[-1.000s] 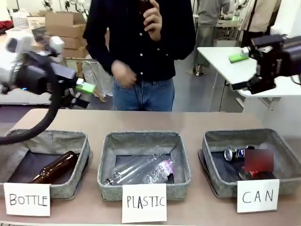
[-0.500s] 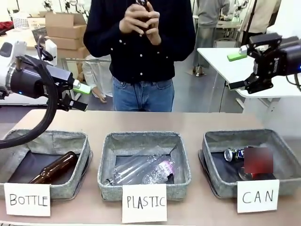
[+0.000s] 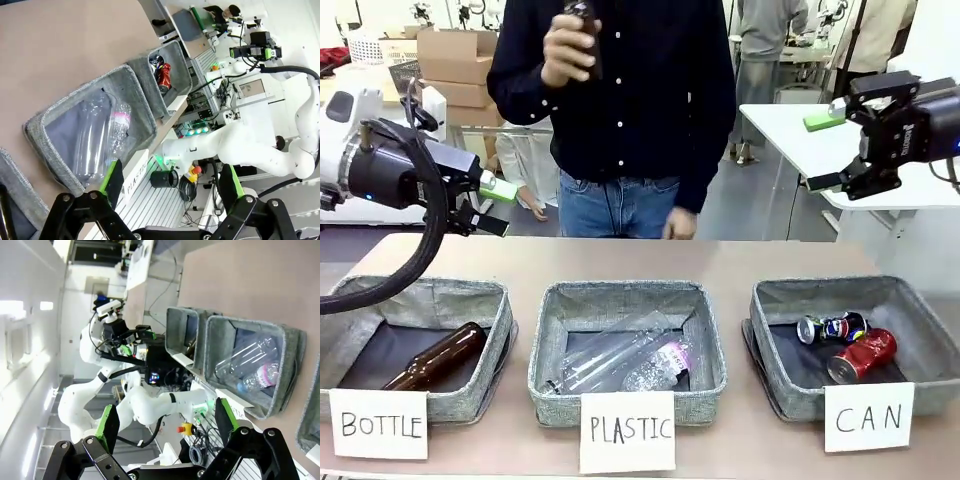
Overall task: Sort the can waste into the basket.
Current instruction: Pick up the can waste from the table and place it in the right Fabric basket.
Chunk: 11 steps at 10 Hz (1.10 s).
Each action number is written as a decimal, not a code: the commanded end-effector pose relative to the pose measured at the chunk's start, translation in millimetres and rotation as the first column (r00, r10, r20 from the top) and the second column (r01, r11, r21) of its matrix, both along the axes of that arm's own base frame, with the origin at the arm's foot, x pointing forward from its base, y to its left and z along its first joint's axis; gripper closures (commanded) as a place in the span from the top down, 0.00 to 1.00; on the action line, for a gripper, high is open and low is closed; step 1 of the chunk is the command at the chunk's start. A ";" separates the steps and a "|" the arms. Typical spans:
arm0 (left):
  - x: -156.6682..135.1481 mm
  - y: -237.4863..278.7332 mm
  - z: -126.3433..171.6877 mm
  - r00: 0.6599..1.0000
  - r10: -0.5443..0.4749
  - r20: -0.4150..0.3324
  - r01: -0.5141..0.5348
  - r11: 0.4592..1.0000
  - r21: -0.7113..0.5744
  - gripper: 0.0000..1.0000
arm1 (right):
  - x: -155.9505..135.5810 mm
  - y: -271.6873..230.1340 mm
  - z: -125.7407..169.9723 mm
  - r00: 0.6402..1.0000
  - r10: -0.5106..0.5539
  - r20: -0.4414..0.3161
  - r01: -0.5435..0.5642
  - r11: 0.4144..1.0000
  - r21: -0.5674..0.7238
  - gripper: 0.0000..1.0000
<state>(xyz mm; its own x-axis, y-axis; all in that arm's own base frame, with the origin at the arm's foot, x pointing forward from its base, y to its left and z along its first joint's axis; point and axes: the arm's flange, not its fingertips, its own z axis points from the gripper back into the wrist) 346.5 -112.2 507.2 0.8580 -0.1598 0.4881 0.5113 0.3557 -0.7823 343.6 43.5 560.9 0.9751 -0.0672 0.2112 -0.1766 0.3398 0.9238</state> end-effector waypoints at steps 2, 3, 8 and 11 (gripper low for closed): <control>1.9 2.2 1.5 1.000 -0.004 0.011 0.004 1.000 0.012 1.00 | -1.1 -0.2 -3.2 1.000 -0.011 0.007 0.011 1.000 -0.011 1.00; 1.9 2.2 1.5 1.000 -0.004 0.011 0.004 1.000 0.012 1.00 | -1.1 -0.2 -3.2 1.000 -0.011 0.007 0.011 1.000 -0.011 1.00; 1.9 2.2 1.5 1.000 -0.004 0.011 0.004 1.000 0.012 1.00 | -1.1 -0.2 -3.2 1.000 -0.011 0.007 0.011 1.000 -0.011 1.00; 1.9 2.2 1.5 1.000 -0.004 0.011 0.004 1.000 0.012 1.00 | -1.1 -0.2 -3.2 1.000 -0.011 0.007 0.011 1.000 -0.011 1.00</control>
